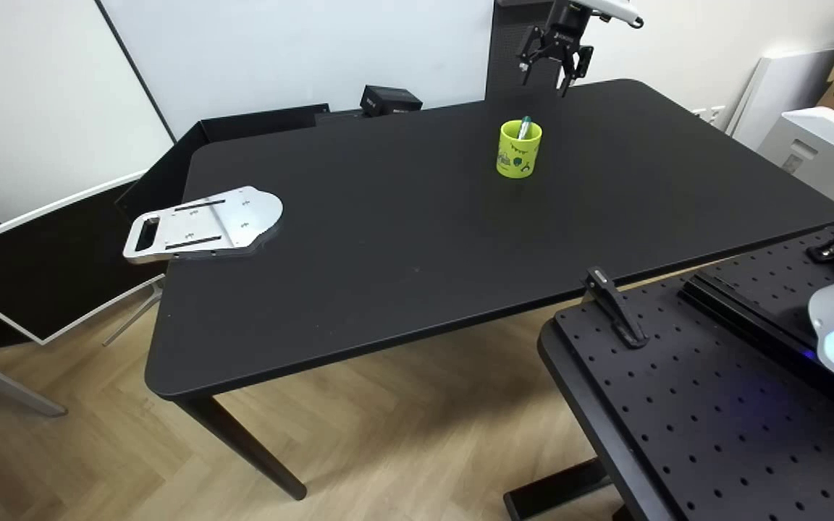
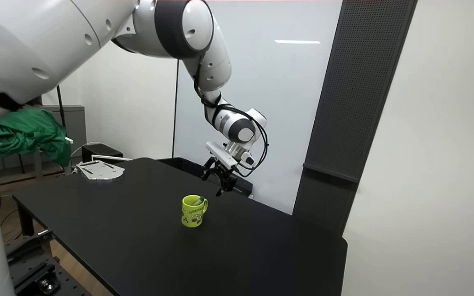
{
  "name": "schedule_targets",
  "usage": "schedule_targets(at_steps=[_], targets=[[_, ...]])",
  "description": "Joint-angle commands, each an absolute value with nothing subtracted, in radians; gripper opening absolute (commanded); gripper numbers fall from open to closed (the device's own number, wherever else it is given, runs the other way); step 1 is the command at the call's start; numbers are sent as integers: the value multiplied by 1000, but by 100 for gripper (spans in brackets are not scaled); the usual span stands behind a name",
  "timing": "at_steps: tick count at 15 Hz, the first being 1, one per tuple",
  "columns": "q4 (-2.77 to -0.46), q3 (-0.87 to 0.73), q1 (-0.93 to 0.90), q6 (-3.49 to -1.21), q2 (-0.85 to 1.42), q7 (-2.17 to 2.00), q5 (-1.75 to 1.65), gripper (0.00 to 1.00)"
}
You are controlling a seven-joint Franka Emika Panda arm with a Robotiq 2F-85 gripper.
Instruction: Place the marker on the table
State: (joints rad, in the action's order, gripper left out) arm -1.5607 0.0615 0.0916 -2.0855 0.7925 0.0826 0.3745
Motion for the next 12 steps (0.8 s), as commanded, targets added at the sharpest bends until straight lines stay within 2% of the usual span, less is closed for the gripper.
schedule_targets(at_steps=[1,12], targets=[[-1557,70,101,-2085,801,80,367,100],[-1557,73,100,-2091,818,85,363,100]])
